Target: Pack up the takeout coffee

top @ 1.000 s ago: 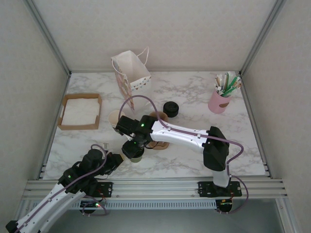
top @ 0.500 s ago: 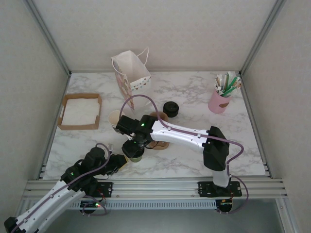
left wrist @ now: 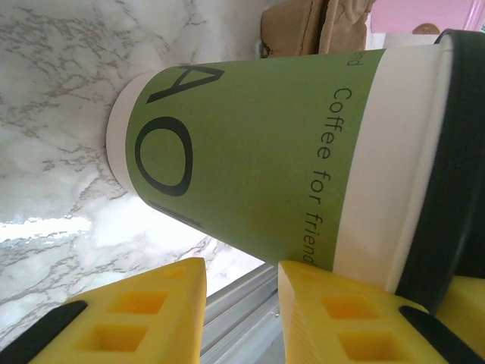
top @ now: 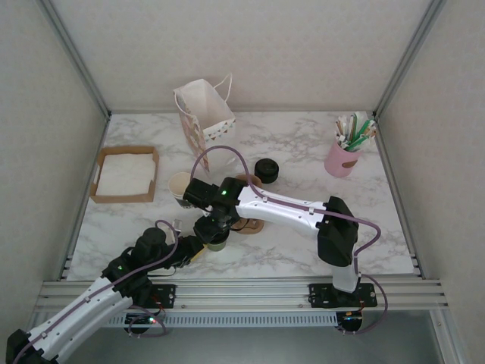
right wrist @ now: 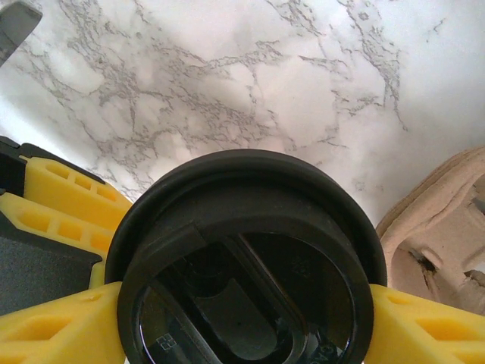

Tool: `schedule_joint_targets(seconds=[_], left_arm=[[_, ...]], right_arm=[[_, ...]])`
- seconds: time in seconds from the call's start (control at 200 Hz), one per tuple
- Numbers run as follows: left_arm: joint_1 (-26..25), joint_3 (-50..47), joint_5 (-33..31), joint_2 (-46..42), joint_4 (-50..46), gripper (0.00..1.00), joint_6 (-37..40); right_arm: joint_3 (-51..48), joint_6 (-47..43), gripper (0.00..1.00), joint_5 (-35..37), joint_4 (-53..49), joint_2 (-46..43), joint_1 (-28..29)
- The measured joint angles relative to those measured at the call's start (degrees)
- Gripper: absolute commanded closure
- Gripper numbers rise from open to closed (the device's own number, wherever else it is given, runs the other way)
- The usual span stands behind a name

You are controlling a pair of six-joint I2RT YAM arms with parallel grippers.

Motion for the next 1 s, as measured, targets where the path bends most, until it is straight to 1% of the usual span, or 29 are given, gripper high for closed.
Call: schedule_joint_targets(seconds=[0.471, 0.751, 0.901, 1.001], left_arm=[[0.00, -0.20, -0.55, -0.81, 0.61, 0.69, 0.02], [0.00, -0.07, -1.57, -3.85, -0.07, 0.70, 0.00], [0.02, 0.37, -2.84, -5.97, -1.64, 0.74, 0.02], [0.24, 1.25, -4.66, -7.45, -4.81, 0.77, 0.07]], right_arm=[[-1.86, 1.46, 0.26, 0.35, 1.75, -0.94, 0.00], [-2.82, 1.84, 0.27, 0.61, 2.71, -1.49, 0.02], [-2.84, 1.99, 0.27, 1.03, 2.75, -1.49, 0.26], [-3.04, 2.08, 0.27, 1.46, 3.08, -1.49, 0.79]])
